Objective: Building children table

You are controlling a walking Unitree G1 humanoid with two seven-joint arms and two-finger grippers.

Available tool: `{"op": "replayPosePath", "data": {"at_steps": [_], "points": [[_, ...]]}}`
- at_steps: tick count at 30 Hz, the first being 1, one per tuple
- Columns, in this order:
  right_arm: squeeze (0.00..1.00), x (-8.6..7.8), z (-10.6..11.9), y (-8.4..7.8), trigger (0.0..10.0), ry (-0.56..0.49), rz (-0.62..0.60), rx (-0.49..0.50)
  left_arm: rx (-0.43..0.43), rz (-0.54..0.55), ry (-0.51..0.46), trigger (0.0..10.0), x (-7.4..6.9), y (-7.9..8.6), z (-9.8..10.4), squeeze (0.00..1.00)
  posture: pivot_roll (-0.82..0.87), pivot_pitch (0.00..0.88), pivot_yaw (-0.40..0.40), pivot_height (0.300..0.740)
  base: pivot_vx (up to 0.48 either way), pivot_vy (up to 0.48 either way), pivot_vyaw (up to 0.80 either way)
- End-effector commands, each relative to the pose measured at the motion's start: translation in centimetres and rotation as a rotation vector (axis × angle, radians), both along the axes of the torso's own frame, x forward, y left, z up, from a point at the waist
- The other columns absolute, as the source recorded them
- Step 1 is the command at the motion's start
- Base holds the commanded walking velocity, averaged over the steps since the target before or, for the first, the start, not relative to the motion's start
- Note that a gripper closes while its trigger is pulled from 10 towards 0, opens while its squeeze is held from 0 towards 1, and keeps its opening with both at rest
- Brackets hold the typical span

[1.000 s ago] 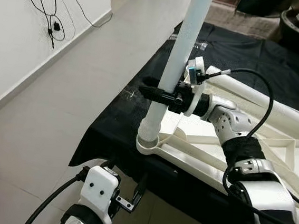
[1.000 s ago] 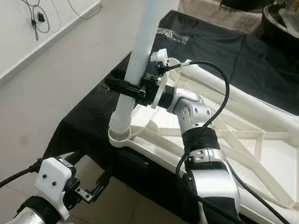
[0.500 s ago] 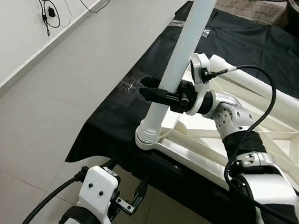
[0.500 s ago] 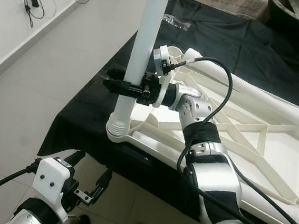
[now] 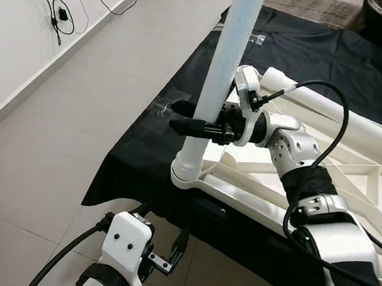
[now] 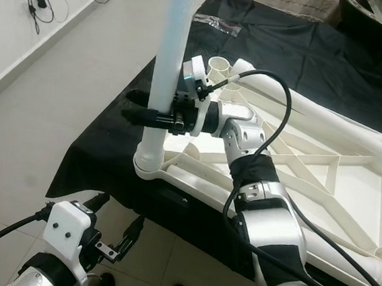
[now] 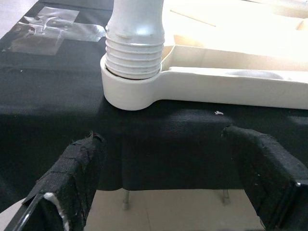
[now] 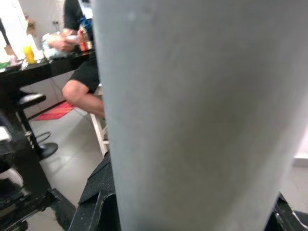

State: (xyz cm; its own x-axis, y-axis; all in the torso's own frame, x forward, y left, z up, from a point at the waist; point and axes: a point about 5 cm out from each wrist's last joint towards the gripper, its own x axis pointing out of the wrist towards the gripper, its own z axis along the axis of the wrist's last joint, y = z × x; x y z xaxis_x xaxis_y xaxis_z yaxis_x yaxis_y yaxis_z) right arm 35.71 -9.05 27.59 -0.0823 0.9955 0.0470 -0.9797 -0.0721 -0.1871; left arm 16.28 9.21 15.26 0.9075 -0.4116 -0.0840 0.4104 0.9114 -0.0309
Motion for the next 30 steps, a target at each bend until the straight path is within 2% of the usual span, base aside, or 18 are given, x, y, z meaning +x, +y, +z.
{"op": "replayPosePath", "data": {"at_steps": [1,6,18,22,30], "points": [[0.00,-0.3,-1.7,0.0,10.0,0.020,0.011,-0.082,0.003,-0.010,0.019,10.0,-0.3,-0.1,-0.1,0.00,0.11,0.274,-0.081,0.740,0.000,0.000,0.00],[0.00,-1.0,-2.5,0.5,10.0,-0.024,0.068,-0.164,0.006,-0.012,0.018,10.0,-0.2,-0.2,-0.2,0.00,0.11,0.258,-0.083,0.740,0.000,0.000,0.00],[0.00,-1.5,-3.1,0.9,10.0,-0.034,0.084,-0.201,0.008,-0.014,0.020,10.0,-0.2,-0.2,-0.3,0.00,0.11,0.246,-0.085,0.740,0.000,0.000,0.00],[0.00,-1.5,-3.5,1.2,10.0,-0.019,0.062,-0.207,0.007,-0.015,0.021,10.0,-0.3,-0.3,-0.2,0.00,0.11,0.244,-0.087,0.740,0.000,0.000,0.00],[0.00,-0.7,-4.2,1.5,10.0,0.008,-0.057,-0.241,0.004,-0.015,0.021,10.0,-0.4,-0.4,-0.2,0.00,0.11,0.242,-0.092,0.740,0.000,0.000,0.00]]}}
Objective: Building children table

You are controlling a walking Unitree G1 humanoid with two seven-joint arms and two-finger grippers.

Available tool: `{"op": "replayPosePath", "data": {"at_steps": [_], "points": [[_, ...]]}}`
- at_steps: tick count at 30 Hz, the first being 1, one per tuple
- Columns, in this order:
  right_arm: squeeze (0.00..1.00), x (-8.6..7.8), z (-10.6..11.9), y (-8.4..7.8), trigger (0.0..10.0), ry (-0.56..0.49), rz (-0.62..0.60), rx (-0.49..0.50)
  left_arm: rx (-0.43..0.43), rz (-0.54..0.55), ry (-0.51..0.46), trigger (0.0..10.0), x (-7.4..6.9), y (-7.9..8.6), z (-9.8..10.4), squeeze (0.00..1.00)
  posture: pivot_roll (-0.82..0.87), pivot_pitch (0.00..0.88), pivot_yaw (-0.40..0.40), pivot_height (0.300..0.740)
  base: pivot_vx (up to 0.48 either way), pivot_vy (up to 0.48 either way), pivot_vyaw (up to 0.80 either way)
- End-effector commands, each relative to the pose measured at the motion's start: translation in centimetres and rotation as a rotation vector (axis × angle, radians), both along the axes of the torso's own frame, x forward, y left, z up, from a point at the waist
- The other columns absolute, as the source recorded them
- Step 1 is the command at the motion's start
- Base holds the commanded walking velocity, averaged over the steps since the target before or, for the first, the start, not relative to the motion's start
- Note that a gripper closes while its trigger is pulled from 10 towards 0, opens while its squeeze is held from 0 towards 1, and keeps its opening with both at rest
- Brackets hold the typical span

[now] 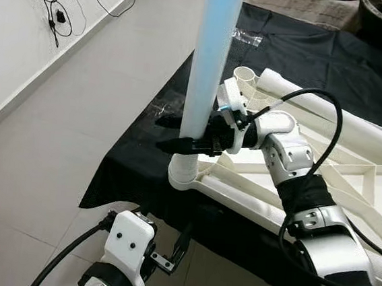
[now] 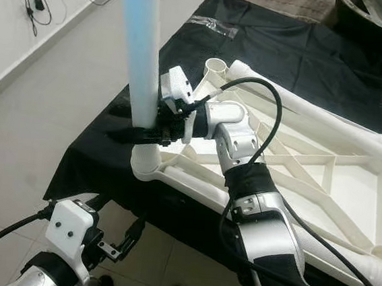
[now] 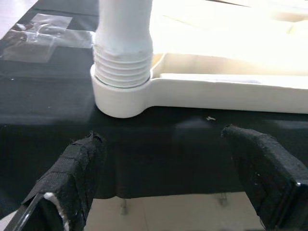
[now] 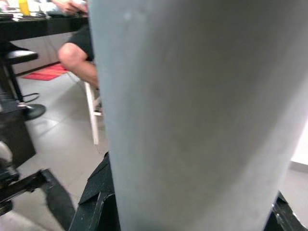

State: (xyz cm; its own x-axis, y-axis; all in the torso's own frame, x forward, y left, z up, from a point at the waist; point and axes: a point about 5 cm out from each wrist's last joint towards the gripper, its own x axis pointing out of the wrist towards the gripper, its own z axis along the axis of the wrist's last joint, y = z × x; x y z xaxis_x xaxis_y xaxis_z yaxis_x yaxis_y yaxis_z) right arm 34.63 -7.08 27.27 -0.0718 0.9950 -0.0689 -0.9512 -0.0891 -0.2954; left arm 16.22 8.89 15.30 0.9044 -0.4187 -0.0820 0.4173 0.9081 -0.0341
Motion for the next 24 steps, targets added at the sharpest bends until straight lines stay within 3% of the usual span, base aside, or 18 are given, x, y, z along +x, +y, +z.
{"op": "replayPosePath", "data": {"at_steps": [1,3,4,18,22,24], "points": [[0.00,0.4,-3.9,-0.4,10.0,0.131,-0.079,-0.132,0.007,-0.008,0.022,10.0,-0.4,-0.1,-0.2,0.00,0.11,0.242,-0.092,0.740,0.000,0.000,0.00],[0.00,0.6,-4.1,-0.4,10.0,0.140,-0.106,-0.128,0.007,-0.008,0.022,10.0,-0.4,-0.1,-0.2,0.00,0.11,0.243,-0.092,0.740,0.000,0.000,0.00],[0.00,1.0,-4.4,-0.5,10.0,0.155,-0.177,-0.120,0.006,-0.009,0.022,10.0,-0.3,-0.1,-0.2,0.00,0.11,0.245,-0.094,0.740,0.000,0.000,0.00],[0.00,1.9,-5.9,-1.2,10.0,0.163,-0.414,-0.088,0.006,-0.010,0.024,10.0,-0.2,-0.1,-0.3,0.00,0.11,0.251,-0.087,0.740,0.000,0.000,0.00],[0.00,2.5,-6.5,-1.7,10.0,0.226,-0.597,-0.029,0.006,-0.011,0.024,10.0,-0.2,-0.1,-0.3,0.00,0.11,0.254,-0.084,0.740,0.000,0.000,0.00],[0.00,3.2,-6.7,-2.2,10.0,0.233,-0.781,0.016,0.006,-0.011,0.024,10.0,-0.1,-0.1,-0.3,0.00,0.10,0.255,-0.086,0.740,0.000,0.000,0.00]]}}
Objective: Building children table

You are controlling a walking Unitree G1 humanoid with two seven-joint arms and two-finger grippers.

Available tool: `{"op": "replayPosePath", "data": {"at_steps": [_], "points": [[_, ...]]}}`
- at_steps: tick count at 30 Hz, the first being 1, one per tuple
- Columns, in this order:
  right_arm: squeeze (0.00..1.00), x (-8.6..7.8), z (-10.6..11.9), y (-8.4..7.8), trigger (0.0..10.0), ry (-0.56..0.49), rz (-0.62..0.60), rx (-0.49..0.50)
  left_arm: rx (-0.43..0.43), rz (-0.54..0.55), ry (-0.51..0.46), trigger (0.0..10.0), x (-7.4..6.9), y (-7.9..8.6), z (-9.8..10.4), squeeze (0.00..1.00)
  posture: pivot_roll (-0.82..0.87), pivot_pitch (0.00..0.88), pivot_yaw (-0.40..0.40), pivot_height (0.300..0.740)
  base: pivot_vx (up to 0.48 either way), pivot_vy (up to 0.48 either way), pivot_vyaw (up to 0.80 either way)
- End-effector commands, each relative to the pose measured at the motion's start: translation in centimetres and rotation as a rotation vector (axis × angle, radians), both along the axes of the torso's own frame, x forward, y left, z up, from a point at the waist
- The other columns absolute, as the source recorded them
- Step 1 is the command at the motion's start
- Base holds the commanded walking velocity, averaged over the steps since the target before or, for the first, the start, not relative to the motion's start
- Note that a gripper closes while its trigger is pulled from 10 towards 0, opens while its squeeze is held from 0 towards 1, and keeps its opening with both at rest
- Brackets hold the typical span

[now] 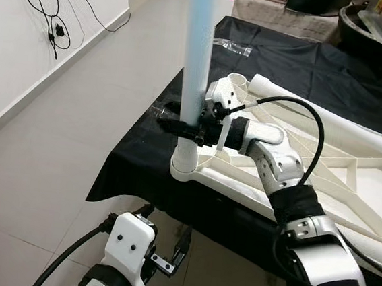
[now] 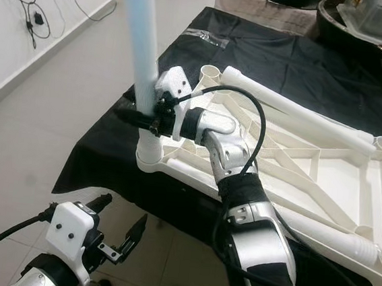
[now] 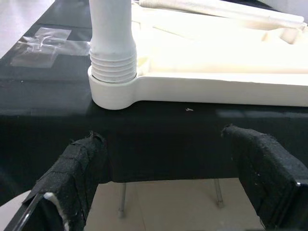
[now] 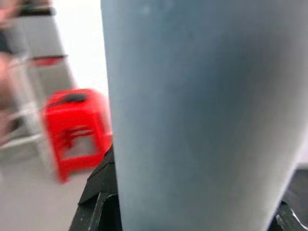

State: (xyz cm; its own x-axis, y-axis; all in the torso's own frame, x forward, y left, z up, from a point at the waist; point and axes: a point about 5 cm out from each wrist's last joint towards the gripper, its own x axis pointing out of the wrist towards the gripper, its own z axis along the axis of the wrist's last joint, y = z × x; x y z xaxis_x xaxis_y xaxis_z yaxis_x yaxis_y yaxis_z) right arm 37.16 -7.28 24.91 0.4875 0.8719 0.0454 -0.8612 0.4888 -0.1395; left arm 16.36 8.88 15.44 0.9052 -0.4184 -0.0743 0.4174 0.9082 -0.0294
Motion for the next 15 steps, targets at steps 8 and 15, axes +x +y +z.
{"op": "replayPosePath", "data": {"at_steps": [8,15], "points": [[0.00,1.5,-5.0,-3.6,10.0,0.187,-0.598,0.013,0.005,-0.012,0.034,10.0,-0.3,0.0,-0.4,0.00,0.10,0.256,-0.083,0.740,0.000,0.000,0.00],[0.00,1.3,-5.3,-4.5,10.0,0.158,-0.840,0.090,0.005,-0.012,0.034,10.0,-0.1,0.0,-0.5,0.00,0.10,0.254,-0.084,0.740,0.000,0.000,0.00]]}}
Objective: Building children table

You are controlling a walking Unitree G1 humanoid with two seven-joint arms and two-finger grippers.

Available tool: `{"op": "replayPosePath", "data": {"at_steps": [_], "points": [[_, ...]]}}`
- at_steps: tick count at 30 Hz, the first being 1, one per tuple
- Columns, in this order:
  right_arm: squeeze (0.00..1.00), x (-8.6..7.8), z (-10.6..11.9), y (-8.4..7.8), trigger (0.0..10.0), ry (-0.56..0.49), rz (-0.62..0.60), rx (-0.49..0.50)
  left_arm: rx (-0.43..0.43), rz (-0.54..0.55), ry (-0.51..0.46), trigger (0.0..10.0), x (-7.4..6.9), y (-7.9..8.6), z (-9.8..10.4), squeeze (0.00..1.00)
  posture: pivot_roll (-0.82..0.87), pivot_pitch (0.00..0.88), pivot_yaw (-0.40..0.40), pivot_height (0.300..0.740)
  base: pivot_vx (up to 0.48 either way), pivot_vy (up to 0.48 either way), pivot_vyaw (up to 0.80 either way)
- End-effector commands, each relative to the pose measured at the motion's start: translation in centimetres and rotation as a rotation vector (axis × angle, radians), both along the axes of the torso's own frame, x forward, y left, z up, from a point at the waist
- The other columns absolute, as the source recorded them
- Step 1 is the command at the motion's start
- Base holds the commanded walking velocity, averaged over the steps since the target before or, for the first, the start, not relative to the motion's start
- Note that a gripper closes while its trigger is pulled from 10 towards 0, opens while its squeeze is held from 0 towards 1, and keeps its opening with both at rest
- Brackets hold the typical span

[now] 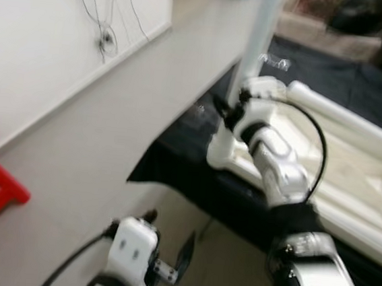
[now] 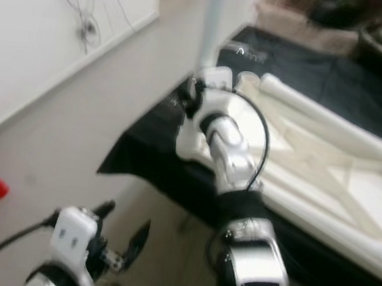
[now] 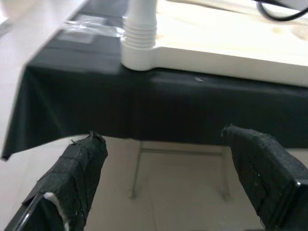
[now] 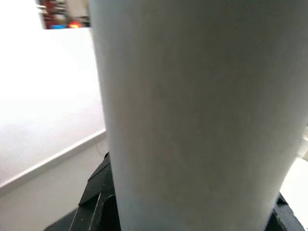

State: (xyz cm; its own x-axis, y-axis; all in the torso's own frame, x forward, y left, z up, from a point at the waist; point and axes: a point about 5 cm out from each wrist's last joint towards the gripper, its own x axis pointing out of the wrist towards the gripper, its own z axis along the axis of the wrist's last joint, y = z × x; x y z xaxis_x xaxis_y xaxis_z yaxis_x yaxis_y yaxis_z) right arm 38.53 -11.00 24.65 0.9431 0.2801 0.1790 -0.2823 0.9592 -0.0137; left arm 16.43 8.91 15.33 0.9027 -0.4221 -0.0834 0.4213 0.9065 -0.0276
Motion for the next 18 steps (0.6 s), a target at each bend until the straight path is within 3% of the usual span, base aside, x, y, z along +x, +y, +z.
{"op": "replayPosePath", "data": {"at_steps": [1,8,18], "points": [[0.00,-0.1,-5.0,-0.8,10.0,0.208,-0.069,-0.018,-0.001,-0.007,0.027,10.0,-0.2,-0.1,-0.4,0.00,0.10,0.254,-0.084,0.740,0.000,0.000,0.00],[0.00,-0.5,-3.9,-1.3,10.0,0.123,-0.316,0.047,-0.001,-0.007,0.027,10.0,-0.2,0.0,-0.4,0.00,0.10,0.252,-0.085,0.740,0.000,0.000,0.00],[0.00,-1.2,-2.9,-0.5,10.0,0.074,-0.624,0.126,-0.001,-0.009,0.026,10.0,-0.1,-0.1,-0.4,0.00,0.10,0.252,-0.086,0.740,0.000,0.000,0.00]]}}
